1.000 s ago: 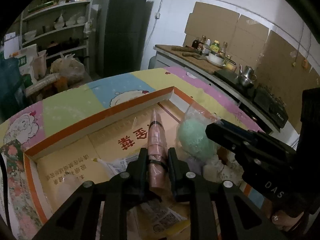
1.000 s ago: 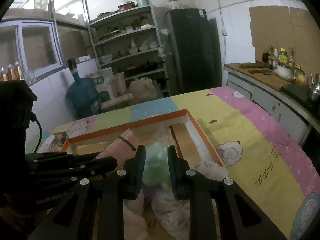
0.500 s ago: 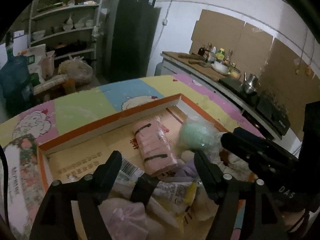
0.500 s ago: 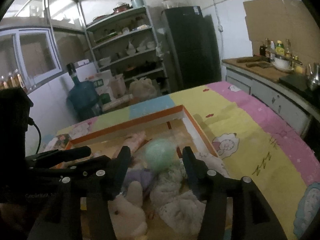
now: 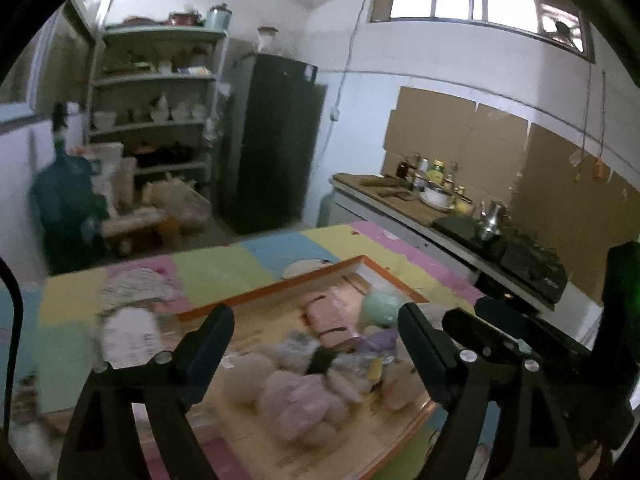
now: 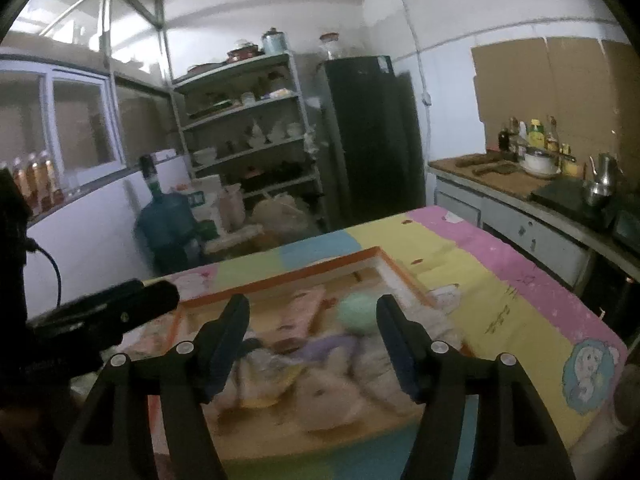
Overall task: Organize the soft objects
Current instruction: 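Lower the pink tube and green ball into the tray and open both grippers, then move both grippers back to the pile of soft items, then grasp the bagged bread roll with the left gripper while the right grasps the white-green packet, then carry the bread roll in the left gripper while the right carries the packet to the tray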
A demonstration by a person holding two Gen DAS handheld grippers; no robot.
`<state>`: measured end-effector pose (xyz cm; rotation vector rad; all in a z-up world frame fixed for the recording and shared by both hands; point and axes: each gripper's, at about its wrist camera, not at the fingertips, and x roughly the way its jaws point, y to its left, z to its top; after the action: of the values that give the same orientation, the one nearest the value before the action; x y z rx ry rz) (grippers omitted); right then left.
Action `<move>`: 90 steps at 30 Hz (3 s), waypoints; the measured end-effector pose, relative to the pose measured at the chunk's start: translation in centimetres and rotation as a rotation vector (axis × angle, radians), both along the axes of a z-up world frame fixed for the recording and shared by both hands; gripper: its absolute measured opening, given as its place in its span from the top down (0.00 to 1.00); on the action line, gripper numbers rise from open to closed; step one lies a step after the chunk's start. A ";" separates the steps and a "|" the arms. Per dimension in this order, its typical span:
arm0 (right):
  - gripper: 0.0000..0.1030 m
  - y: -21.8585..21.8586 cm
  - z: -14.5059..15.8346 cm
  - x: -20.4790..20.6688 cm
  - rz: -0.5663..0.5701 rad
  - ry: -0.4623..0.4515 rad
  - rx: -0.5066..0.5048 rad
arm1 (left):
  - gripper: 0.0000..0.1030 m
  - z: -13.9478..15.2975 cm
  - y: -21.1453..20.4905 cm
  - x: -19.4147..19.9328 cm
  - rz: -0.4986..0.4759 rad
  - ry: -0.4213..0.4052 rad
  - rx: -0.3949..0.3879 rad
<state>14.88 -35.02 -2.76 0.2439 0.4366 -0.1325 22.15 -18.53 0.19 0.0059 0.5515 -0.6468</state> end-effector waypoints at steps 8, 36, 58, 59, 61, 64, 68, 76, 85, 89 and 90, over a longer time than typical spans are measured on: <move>0.34 8.4 0.8 -1.6 0.133 -0.028 -0.006 | 0.19 0.8 8.7 -3.9 0.144 -0.107 0.059; 0.26 31.6 -9.0 8.3 0.501 0.339 0.038 | 0.19 -7.2 32.8 -0.7 0.434 0.105 0.001; 0.44 28.7 -9.0 6.1 0.555 0.338 0.048 | 0.50 -10.1 31.7 1.1 0.421 0.257 0.047; 0.44 28.5 -8.9 5.9 0.556 0.332 0.048 | 0.50 -9.9 31.7 1.0 0.431 0.247 0.050; 0.44 28.2 -8.6 5.8 0.557 0.314 0.047 | 0.50 -9.3 31.8 -0.1 0.450 0.212 0.050; 0.45 27.7 -8.0 4.7 0.558 0.286 0.041 | 0.50 -8.5 31.7 -1.4 0.462 0.174 0.050; 0.45 27.1 -7.0 3.7 0.565 0.256 0.045 | 0.50 -6.8 31.4 -3.2 0.466 0.112 0.053; 0.45 25.4 -4.5 1.4 0.558 0.175 0.041 | 0.50 -3.2 28.1 -5.6 0.393 0.016 0.042; 0.45 20.2 -1.8 -0.1 0.477 0.095 0.032 | 0.50 -1.2 21.3 -6.1 0.277 -0.042 0.014; 0.45 17.3 -1.0 -0.3 0.424 0.069 0.028 | 0.50 -0.8 17.3 -5.8 0.213 -0.057 0.010; 0.45 16.5 -0.8 -0.3 0.410 0.063 0.028 | 0.50 -0.6 16.2 -5.8 0.198 -0.062 0.011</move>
<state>14.56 -18.49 -3.57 0.1741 0.5430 0.2685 16.34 -2.31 -0.44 -0.0177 0.4888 -0.4495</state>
